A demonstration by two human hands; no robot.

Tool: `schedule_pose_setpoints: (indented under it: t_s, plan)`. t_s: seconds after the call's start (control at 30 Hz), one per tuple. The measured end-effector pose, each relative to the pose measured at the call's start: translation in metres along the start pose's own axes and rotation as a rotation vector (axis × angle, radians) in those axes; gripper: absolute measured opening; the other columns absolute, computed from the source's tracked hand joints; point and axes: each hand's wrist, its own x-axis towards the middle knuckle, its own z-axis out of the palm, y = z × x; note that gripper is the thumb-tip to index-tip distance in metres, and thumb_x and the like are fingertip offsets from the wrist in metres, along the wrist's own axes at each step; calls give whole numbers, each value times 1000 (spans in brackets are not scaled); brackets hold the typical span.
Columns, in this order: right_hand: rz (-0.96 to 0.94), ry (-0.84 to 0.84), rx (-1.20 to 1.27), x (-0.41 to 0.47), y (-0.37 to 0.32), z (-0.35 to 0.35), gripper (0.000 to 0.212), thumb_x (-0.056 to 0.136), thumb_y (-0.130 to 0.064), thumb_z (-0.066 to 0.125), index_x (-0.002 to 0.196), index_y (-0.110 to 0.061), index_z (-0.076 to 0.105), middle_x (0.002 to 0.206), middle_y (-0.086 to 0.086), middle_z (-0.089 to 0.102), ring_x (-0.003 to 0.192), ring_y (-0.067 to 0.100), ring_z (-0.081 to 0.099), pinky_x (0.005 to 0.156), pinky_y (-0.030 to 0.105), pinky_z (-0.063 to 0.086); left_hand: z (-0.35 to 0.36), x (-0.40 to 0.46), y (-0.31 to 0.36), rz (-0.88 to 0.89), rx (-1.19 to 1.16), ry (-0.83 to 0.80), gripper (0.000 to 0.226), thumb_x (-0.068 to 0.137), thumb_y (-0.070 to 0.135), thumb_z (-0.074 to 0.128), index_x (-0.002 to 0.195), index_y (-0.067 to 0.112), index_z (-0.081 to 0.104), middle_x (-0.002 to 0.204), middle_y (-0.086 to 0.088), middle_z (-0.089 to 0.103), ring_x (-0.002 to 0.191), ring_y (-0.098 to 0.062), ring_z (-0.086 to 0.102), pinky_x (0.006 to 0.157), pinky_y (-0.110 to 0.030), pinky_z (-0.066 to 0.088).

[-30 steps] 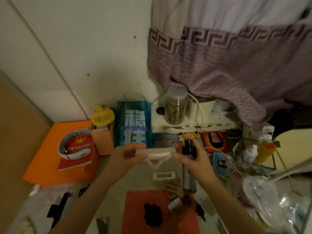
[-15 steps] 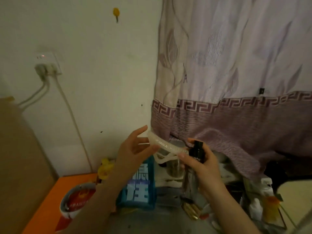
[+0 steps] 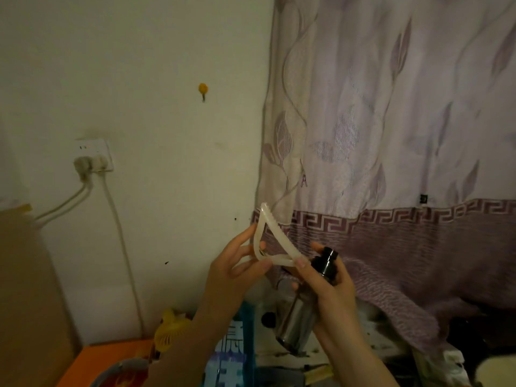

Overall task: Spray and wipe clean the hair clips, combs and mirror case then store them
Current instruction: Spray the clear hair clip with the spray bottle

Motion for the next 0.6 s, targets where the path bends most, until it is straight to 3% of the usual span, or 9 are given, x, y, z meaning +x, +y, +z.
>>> schedule_pose_setpoints:
  t_s: [0.13, 0.23, 0.37, 0.47, 0.6]
  plan:
    - [-5, -3, 37, 3, -5, 4, 42, 58, -17, 82, 97, -27, 72, 104, 6, 72, 92, 28, 71, 61, 27, 57, 2, 8, 5, 1, -73, -12, 47, 86, 8, 63, 115, 43, 53, 104, 14, 71, 97, -6, 67, 79, -22, 57]
    - [-31, -22, 37, 4, -9, 5, 41, 62, -13, 80, 101, -24, 71, 98, 7, 74, 89, 27, 71, 60, 27, 56, 4, 13, 7, 27, -117, -2, 45, 85, 8, 64, 115, 39, 55, 109, 10, 71, 102, -7, 66, 78, -20, 56]
    - [-82, -54, -10, 3, -14, 5, 47, 60, -16, 80, 106, -22, 68, 89, 6, 74, 86, 26, 72, 61, 28, 56, 5, 20, 11, 65, -158, -1, 41, 79, 12, 65, 113, 35, 58, 104, 20, 70, 99, 2, 64, 71, -12, 52]
    - [-125, -90, -61, 2, -18, 5, 51, 58, -19, 80, 107, -22, 67, 81, 4, 73, 76, 25, 70, 62, 29, 57, 4, 23, 13, 86, -183, -16, 41, 72, 23, 67, 112, 35, 62, 105, 15, 71, 100, -3, 65, 73, -15, 53]
    - [-168, -143, -130, 1, -22, 4, 48, 58, -23, 82, 103, -30, 68, 84, 6, 73, 81, 30, 71, 64, 30, 57, 2, 25, 21, 108, -205, -29, 43, 64, 33, 71, 107, 38, 67, 106, 11, 72, 102, -10, 66, 76, -22, 56]
